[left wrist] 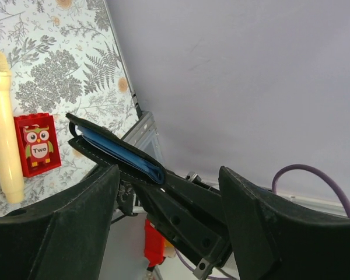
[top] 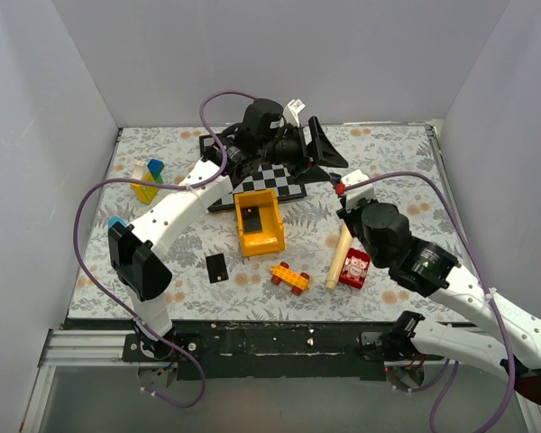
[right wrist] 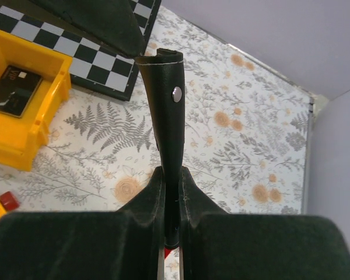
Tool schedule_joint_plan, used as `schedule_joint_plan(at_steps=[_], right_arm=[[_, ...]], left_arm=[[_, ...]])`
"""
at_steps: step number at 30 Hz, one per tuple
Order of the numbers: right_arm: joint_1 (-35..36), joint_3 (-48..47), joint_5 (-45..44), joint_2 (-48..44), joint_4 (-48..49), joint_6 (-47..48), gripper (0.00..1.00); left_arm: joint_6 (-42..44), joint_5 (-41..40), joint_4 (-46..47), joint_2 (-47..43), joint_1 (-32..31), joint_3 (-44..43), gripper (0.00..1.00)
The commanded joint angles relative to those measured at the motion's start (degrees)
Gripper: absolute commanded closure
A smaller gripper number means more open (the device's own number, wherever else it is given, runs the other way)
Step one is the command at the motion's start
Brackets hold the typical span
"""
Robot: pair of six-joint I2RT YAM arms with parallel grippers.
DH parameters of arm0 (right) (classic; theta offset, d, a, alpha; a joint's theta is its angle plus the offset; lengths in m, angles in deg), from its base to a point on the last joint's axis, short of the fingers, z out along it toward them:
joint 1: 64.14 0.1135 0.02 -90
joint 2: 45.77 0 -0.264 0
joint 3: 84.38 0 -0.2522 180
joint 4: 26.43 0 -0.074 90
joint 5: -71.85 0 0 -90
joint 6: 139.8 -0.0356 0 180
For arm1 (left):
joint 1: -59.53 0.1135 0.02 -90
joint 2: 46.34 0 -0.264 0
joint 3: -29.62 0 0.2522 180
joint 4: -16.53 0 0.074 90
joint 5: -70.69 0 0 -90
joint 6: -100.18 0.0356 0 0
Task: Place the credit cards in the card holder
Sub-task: Open the card holder at the center of the board.
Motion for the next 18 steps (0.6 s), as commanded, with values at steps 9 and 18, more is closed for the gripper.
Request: schedule_joint_plan(at_steps=[9, 18], right_arm=[[6.0, 0.4, -17.1, 1.8, 13.1, 10.0, 0.99], [6.1, 1.4, -17.5, 0.8, 13.8, 10.4, 0.99]], left_arm=[[-4.6, 5.0, -0.3, -3.0, 1.3, 1.5, 0.27], [-4.6, 4.8, -0.5, -2.9, 2.5, 1.9, 0.25]])
